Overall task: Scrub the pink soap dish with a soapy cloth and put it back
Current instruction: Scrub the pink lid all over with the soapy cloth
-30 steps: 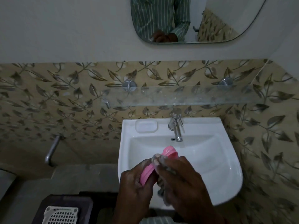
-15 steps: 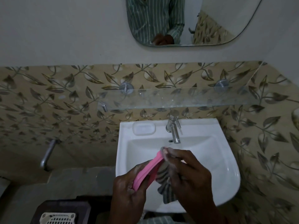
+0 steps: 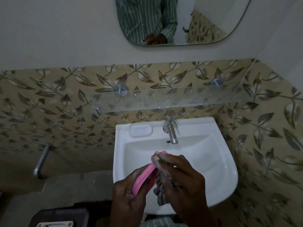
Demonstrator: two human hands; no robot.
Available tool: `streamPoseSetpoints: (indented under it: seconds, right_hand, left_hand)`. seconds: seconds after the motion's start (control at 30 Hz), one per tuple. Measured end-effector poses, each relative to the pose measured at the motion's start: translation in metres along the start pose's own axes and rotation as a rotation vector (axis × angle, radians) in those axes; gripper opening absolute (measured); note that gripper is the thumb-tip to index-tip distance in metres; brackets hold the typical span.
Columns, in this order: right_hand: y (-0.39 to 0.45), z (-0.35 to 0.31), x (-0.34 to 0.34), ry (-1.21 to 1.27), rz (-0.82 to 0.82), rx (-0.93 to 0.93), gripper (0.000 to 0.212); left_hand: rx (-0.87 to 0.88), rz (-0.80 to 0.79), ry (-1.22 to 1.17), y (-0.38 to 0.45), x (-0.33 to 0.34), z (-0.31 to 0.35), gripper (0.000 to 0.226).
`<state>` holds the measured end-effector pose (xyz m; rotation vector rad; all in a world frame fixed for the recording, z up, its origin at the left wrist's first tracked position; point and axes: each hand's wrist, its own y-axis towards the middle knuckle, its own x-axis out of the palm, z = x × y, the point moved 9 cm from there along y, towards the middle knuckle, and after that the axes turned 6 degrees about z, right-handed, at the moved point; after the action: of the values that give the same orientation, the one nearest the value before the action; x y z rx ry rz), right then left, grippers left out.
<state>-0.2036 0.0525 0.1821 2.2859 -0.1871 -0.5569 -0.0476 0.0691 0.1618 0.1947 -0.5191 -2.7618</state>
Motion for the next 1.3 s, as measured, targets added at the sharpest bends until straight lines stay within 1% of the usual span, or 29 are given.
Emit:
streamPoseSetpoints:
  seconds: [0.07, 0.1, 0.17, 0.23, 0.27, 0.3, 0.37, 0.4, 0.43, 0.47, 0.5, 0.53, 0.6, 0.63, 0.67, 0.7, 0.73, 0.77, 0.8, 0.87, 0.9, 0.93, 0.97, 1.03, 1.1, 1.17, 1.23, 1.3]
  right_hand:
    - [0.0, 0.01, -0.003, 0.015, 0.022, 0.103, 0.032]
    - [0.001, 0.016, -0.004, 0.029, 0.04, 0.185, 0.032]
    - [-0.001, 0.03, -0.008, 0.063, 0.097, 0.396, 0.036]
    - [-0.005, 0.041, -0.008, 0.15, 0.135, 0.604, 0.044]
    - [-0.009, 0.046, -0.006, 0.213, 0.136, 0.693, 0.045]
    - [-0.014, 0.05, -0.002, 0.277, 0.139, 0.785, 0.043]
    - [-0.027, 0.063, 0.009, 0.413, 0.143, 0.983, 0.033]
    - [-0.032, 0.066, 0.013, 0.466, 0.148, 1.054, 0.029]
    - [-0.035, 0.067, 0.014, 0.47, 0.158, 1.082, 0.029]
    - [-0.032, 0.067, 0.01, 0.404, 0.168, 1.038, 0.031]
    - [-0.024, 0.062, 0.002, 0.291, 0.177, 0.936, 0.036]
    - [-0.014, 0.053, -0.006, 0.18, 0.187, 0.795, 0.04]
    - [0.005, 0.032, -0.015, 0.042, 0.172, 0.428, 0.039]
    - [0.008, 0.019, -0.015, -0.015, 0.145, 0.242, 0.038]
    - [0.009, 0.01, -0.012, -0.075, 0.121, 0.1, 0.039]
    - [0.009, 0.004, -0.01, -0.119, 0.103, 0.024, 0.04]
    - [0.008, 0.005, -0.009, -0.134, 0.098, 0.02, 0.041]
    - [0.009, 0.01, -0.01, -0.115, 0.107, 0.087, 0.041]
    - [0.008, 0.018, -0.012, -0.074, 0.125, 0.215, 0.041]
    - [-0.002, 0.046, -0.009, 0.058, 0.151, 0.588, 0.04]
    - [-0.013, 0.062, -0.004, 0.16, 0.138, 0.79, 0.038]
    - [-0.023, 0.074, 0.001, 0.272, 0.13, 0.953, 0.034]
    - [-0.03, 0.079, 0.007, 0.379, 0.129, 1.082, 0.031]
    - [-0.039, 0.078, 0.018, 0.561, 0.135, 1.269, 0.025]
    - [-0.043, 0.068, 0.03, 0.683, 0.079, 1.374, 0.018]
    - [-0.046, 0.06, 0.038, 0.715, -0.031, 1.416, 0.017]
    - [-0.046, 0.06, 0.039, 0.71, -0.093, 1.408, 0.02]
    - [-0.045, 0.064, 0.037, 0.711, -0.121, 1.391, 0.018]
  left_hand:
    - [-0.018, 0.022, -0.02, -0.002, -0.002, -0.006, 0.033]
    - [-0.007, 0.04, -0.013, -0.003, -0.004, -0.007, 0.034]
    - [0.028, 0.072, 0.007, -0.001, -0.009, -0.003, 0.031]
    - [0.017, 0.079, -0.013, 0.001, -0.011, 0.001, 0.024]
    - [0.018, 0.084, -0.012, 0.001, -0.011, 0.002, 0.027]
    - [0.023, 0.086, 0.004, 0.002, -0.011, 0.004, 0.029]
    - [0.035, 0.095, 0.023, 0.002, -0.009, 0.005, 0.025]
    - [0.044, 0.098, 0.019, 0.003, -0.007, 0.006, 0.024]
    - [0.047, 0.11, 0.022, 0.004, -0.006, 0.006, 0.027]
    - [0.046, 0.111, 0.023, 0.005, -0.004, 0.005, 0.027]
    - [0.032, 0.105, 0.01, 0.007, -0.001, 0.005, 0.028]
    - [0.027, 0.094, -0.005, 0.006, 0.002, 0.003, 0.03]
    - [0.025, 0.072, -0.013, 0.004, 0.006, -0.003, 0.024]
    - [0.041, 0.061, 0.017, 0.004, 0.007, -0.005, 0.033]
    - [0.065, 0.043, 0.056, 0.003, 0.009, -0.005, 0.042]
    - [0.085, 0.036, 0.086, 0.002, 0.008, -0.006, 0.042]
    - [0.099, 0.03, 0.089, 0.002, 0.009, -0.004, 0.034]
    - [0.114, 0.041, 0.094, 0.002, 0.007, -0.003, 0.027]
    - [0.124, 0.056, 0.095, 0.003, 0.006, -0.002, 0.029]
    - [0.147, 0.097, 0.121, 0.005, 0.002, -0.001, 0.046]
    - [0.145, 0.097, 0.111, 0.006, 0.002, 0.001, 0.045]
    - [0.147, 0.091, 0.089, 0.006, 0.003, 0.0, 0.037]
    - [0.132, 0.106, 0.07, 0.006, 0.001, 0.0, 0.031]
    - [0.104, 0.134, 0.053, 0.007, 0.001, -0.001, 0.027]
    - [0.123, 0.129, 0.084, 0.008, 0.005, -0.002, 0.028]
    - [0.151, 0.111, 0.085, 0.01, 0.01, 0.002, 0.041]
    - [0.164, 0.033, 0.088, 0.013, 0.016, 0.003, 0.042]
    - [0.248, -0.099, 0.122, 0.012, 0.028, 0.003, 0.043]
